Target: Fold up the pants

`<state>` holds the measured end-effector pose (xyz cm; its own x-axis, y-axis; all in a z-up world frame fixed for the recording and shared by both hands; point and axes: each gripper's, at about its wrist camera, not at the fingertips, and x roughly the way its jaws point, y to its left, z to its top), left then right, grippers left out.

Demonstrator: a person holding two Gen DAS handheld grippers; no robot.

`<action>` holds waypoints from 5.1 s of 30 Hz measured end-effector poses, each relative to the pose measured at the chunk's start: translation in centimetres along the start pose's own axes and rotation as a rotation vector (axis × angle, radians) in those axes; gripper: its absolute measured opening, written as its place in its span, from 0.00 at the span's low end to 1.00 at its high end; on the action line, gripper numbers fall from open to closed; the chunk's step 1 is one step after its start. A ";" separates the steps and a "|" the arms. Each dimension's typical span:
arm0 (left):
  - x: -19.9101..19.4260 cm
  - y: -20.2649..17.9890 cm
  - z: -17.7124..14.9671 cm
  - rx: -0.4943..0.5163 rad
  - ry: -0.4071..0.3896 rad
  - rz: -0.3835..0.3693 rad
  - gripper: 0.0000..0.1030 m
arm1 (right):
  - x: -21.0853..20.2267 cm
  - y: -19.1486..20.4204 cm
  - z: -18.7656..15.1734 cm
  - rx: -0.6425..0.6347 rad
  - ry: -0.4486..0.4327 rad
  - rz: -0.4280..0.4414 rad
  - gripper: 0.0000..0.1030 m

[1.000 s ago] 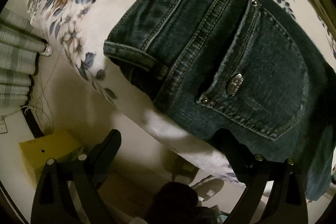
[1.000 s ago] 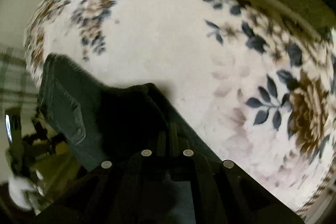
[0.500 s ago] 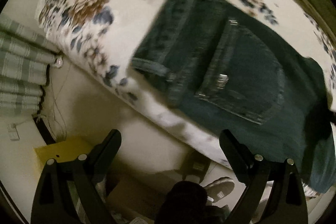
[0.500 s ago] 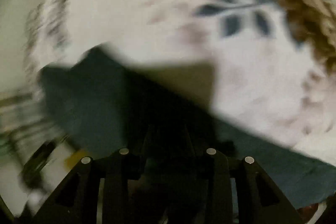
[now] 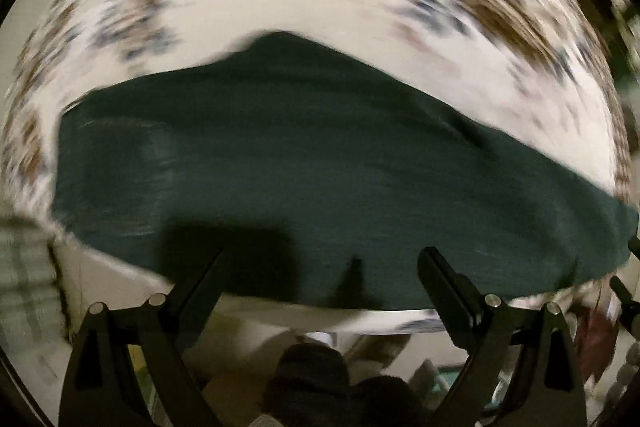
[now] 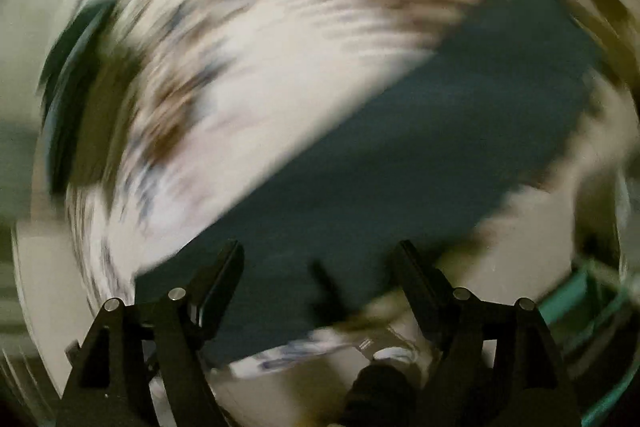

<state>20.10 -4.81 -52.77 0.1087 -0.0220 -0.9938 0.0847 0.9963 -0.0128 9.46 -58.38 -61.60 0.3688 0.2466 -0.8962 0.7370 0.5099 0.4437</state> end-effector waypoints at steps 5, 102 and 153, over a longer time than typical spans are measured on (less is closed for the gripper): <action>4.7 -4.8 -0.4 0.073 0.062 0.019 0.94 | -1.1 -15.2 3.0 0.331 -0.158 0.144 0.65; 3.6 6.1 2.9 -0.076 -0.086 -0.139 0.01 | 12.9 11.7 -4.9 -0.486 0.105 -0.089 0.21; 2.4 25.8 -7.0 -0.635 -0.116 -0.113 0.83 | 21.0 27.4 -17.5 -0.625 0.345 0.107 0.51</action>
<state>15.58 21.44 -56.27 0.2431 -0.1030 -0.9645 -0.4957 0.8415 -0.2148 27.51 -24.75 -68.40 0.1452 0.5153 -0.8446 0.2072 0.8189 0.5352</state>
